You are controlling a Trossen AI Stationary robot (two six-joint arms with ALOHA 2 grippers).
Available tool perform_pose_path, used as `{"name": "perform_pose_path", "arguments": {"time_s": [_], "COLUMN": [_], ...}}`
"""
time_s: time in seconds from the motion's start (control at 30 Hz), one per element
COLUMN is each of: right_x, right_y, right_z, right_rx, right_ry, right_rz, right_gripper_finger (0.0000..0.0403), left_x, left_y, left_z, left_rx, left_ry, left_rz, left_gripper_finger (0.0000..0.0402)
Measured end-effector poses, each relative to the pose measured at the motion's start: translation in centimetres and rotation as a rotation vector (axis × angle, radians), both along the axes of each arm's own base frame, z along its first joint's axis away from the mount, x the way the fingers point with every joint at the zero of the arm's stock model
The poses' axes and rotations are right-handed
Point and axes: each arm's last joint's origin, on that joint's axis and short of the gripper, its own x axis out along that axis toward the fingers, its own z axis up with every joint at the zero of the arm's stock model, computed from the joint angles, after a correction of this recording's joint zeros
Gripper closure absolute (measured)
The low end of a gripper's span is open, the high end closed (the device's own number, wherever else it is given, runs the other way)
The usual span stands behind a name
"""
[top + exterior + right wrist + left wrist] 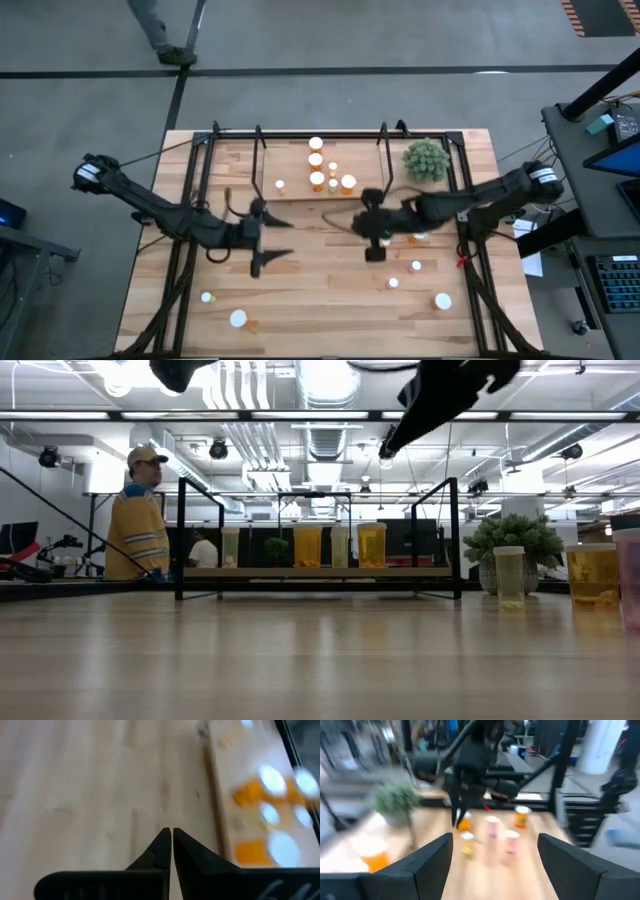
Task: Pick and place medicine bottles onto shelf by color
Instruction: Put the large orange pill bottle on the shelf aligned with the other large orange pill bottle
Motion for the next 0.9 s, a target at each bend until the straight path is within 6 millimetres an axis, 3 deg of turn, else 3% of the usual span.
{"name": "perform_pose_path", "arguments": {"time_s": [0.13, 0.23, 0.43, 0.67, 0.8, 0.9], "right_x": [-1.2, -1.9, -2.9, -3.0, -3.0, -3.0], "right_y": [1.6, 1.7, 1.3, 1.3, 1.3, 1.3], "right_z": [-1.0, -1.8, -2.4, -2.8, -3.0, -3.0], "right_rx": [-0.027, -0.041, -0.028, -0.022, -0.028, -0.036], "right_ry": [-0.154, -0.237, -0.349, -0.347, -0.34, -0.339], "right_rz": [0.12, 0.153, 0.149, 0.146, 0.151, 0.157], "right_gripper_finger": [0.0394, 0.0394, 0.0394, 0.0394, 0.0394, 0.0394], "left_x": [1.1, 1.9, 3.0, 2.7, 1.8, 1.2], "left_y": [-1.4, -2.4, -4.3, -7.9, -10.7, -11.5], "left_z": [0.1, 0.7, 1.4, -1.0, -2.6, -3.5], "left_rx": [-0.196, -0.372, -0.586, -0.781, -0.861, -0.85], "left_ry": [0.102, 0.253, 0.704, 1.239, 1.383, 1.413], "left_rz": [-0.027, -0.053, 0.019, 0.219, 0.274, 0.321], "left_gripper_finger": [0.0127, 0.0127, 0.0127, 0.0127, 0.0127, 0.0127]}}
